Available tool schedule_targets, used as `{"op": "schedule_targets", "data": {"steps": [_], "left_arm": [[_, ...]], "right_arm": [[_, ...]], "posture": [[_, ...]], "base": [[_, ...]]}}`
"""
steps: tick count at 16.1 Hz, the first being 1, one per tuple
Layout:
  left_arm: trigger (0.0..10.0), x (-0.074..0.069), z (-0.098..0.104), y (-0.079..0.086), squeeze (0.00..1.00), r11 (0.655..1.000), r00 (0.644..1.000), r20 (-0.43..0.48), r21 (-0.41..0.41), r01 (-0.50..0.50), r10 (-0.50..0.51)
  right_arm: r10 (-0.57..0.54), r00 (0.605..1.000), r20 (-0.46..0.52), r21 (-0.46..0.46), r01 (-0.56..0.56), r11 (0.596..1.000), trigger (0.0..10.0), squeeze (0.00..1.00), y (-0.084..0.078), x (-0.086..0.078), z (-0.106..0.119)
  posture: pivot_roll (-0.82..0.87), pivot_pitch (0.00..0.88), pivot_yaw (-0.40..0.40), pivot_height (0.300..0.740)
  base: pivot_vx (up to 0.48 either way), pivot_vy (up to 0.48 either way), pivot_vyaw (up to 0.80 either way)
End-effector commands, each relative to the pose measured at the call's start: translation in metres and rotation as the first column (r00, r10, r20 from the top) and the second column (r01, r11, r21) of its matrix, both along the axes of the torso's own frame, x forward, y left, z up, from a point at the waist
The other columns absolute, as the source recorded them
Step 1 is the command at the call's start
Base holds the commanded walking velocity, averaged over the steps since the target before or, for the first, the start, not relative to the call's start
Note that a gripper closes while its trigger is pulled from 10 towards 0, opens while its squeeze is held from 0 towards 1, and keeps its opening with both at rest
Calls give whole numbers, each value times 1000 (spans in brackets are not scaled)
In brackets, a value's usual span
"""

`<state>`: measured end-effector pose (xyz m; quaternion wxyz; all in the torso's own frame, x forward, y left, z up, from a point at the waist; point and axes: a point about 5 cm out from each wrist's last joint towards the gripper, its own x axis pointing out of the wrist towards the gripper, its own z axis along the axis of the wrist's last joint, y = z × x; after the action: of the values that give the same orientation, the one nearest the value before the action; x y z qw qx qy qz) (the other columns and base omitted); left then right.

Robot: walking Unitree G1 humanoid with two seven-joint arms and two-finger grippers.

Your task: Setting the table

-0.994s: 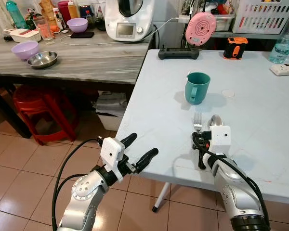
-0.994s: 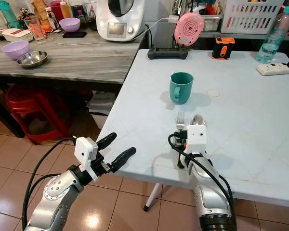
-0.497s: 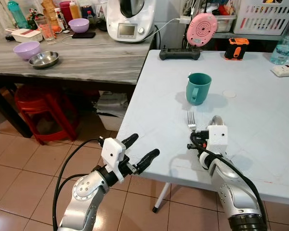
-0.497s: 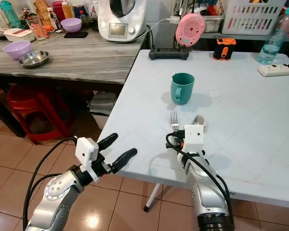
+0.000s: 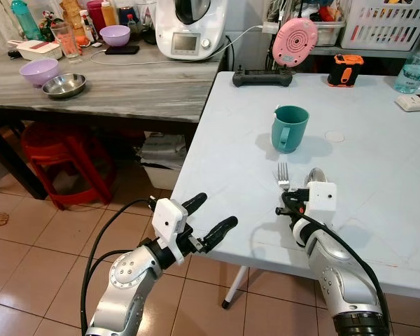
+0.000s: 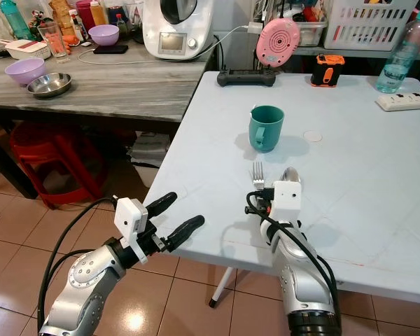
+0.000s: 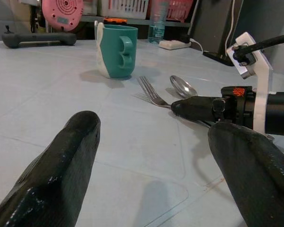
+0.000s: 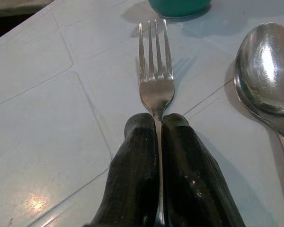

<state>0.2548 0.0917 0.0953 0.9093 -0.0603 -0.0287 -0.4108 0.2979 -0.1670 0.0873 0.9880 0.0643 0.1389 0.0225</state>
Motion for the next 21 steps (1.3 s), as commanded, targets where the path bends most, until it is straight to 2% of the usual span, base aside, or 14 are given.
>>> {"op": "schedule_targets", "data": {"steps": [1,3,4,5,7,8,9,10,13,14,17,18,21], "left_arm": [[10000,0,3,2,0,1000,1000,20,0,-9,9],[10000,3,5,5,0,999,998,32,-3,-54,54],[10000,6,6,7,0,996,995,41,-2,-89,89],[10000,11,6,12,0,989,988,44,0,-150,150],[10000,20,7,20,0,970,969,31,-16,-244,245],[10000,24,6,24,0,954,954,16,-16,-298,299],[10000,27,5,27,0,940,940,1,-20,-340,340],[10000,29,4,27,0,932,932,-4,-16,-362,362],[10000,31,4,23,0,929,930,-6,-19,-369,369],[10000,32,4,22,0,927,927,-6,-21,-374,374],[10000,33,4,22,0,920,921,-5,-24,-390,390],[10000,35,2,27,0,896,896,-24,-13,-444,444],[10000,36,-1,32,0,877,877,-52,-33,-479,477]], "right_arm": [[-63,986,-155,18,67,998,0,0,-10,-13,-28],[-93,991,-98,45,97,994,0,0,-12,-8,-17],[-111,992,-63,52,114,992,2510,0,-14,-6,-10],[-137,990,-20,64,138,988,10000,0,-15,-3,-1],[-178,984,21,38,177,983,10000,0,-18,-1,10],[-207,976,64,54,204,978,10000,0,-19,-2,17],[-203,971,128,50,198,979,10000,0,-18,-5,23],[-164,969,183,3,166,986,10000,0,-16,-7,25],[-144,965,221,12,145,989,10000,0,-11,-8,31],[-160,962,221,66,149,987,10000,0,-10,-7,34],[-160,958,236,57,151,987,10000,0,-10,-9,35],[-173,953,249,58,163,985,10000,0,-13,-10,35],[-180,941,287,54,172,984,10000,0,-14,-15,40]], "posture": [[-142,51,77,740],[-139,51,75,740],[-139,51,75,740],[-139,50,75,740],[-141,48,74,740],[-142,48,74,740],[-144,48,75,740],[-148,48,76,740],[-154,46,79,740],[-153,46,78,740],[-152,46,76,740],[-150,46,75,740],[-148,46,73,740]], "base": [[0,0,0],[0,0,0],[0,0,0],[0,0,0],[0,0,0],[0,0,0],[0,0,0],[0,0,0],[0,0,0],[0,0,0],[0,0,0],[0,0,0],[0,0,0]]}}
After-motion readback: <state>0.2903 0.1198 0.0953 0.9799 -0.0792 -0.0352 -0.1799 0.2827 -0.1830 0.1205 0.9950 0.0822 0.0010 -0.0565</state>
